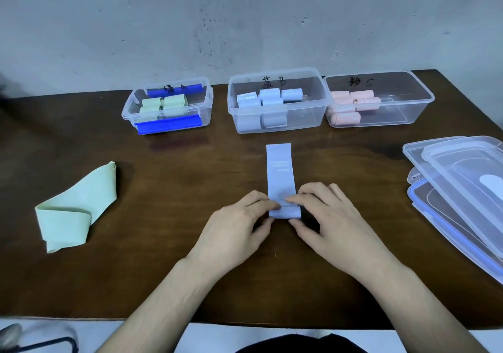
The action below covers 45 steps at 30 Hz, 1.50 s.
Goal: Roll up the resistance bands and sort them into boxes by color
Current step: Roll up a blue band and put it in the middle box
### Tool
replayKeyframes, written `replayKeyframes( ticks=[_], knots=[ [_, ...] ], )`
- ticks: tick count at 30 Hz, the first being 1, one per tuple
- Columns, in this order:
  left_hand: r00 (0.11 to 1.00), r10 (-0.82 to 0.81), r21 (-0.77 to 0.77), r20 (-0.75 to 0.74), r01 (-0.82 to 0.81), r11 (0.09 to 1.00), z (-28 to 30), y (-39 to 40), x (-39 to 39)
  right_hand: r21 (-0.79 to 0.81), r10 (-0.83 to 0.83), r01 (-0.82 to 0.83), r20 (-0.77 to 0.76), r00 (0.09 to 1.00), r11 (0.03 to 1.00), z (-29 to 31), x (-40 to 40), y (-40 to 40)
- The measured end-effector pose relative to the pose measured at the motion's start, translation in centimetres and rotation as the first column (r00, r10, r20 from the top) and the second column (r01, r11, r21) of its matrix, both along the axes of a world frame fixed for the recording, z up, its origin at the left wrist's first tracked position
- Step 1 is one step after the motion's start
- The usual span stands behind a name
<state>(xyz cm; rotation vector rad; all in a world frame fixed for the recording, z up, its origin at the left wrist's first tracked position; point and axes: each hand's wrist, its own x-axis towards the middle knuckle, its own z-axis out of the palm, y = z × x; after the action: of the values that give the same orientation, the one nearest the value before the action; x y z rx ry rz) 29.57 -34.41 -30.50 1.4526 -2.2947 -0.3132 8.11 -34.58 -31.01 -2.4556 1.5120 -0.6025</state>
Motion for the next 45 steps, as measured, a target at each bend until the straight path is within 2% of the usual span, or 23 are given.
replayKeyframes(
  ticks=[12,16,26,38,42,45],
  knots=[
    [0.997,0.056,0.005,-0.056,-0.055,0.998,0.0,-0.4,-0.3,0.076,0.034,-0.034,0.011,0.999,0.997,0.1,-0.2,-1.1],
    [0.995,0.078,-0.003,-0.069,-0.079,0.997,-0.1,-1.0,-0.3,0.109,0.019,-0.026,0.062,0.998,0.994,0.3,0.0,-1.4],
    [1.000,0.007,0.063,-0.027,-0.006,0.998,0.5,2.3,-0.2,0.140,0.092,-0.094,0.018,0.996,0.986,1.0,-0.8,1.5],
    [0.998,0.054,0.107,-0.021,-0.051,0.993,0.5,2.6,-0.8,0.142,0.079,-0.089,0.076,0.994,0.986,0.6,-0.9,2.4],
    [0.998,0.049,0.066,-0.047,-0.046,0.997,0.3,2.7,-0.6,0.138,0.074,-0.086,0.089,0.993,0.987,0.4,-1.0,1.7],
    [0.999,0.008,0.032,-0.043,-0.006,0.999,0.4,2.9,-0.2,0.166,0.117,-0.122,0.042,0.992,0.978,0.8,-1.3,0.7]
  ],
)
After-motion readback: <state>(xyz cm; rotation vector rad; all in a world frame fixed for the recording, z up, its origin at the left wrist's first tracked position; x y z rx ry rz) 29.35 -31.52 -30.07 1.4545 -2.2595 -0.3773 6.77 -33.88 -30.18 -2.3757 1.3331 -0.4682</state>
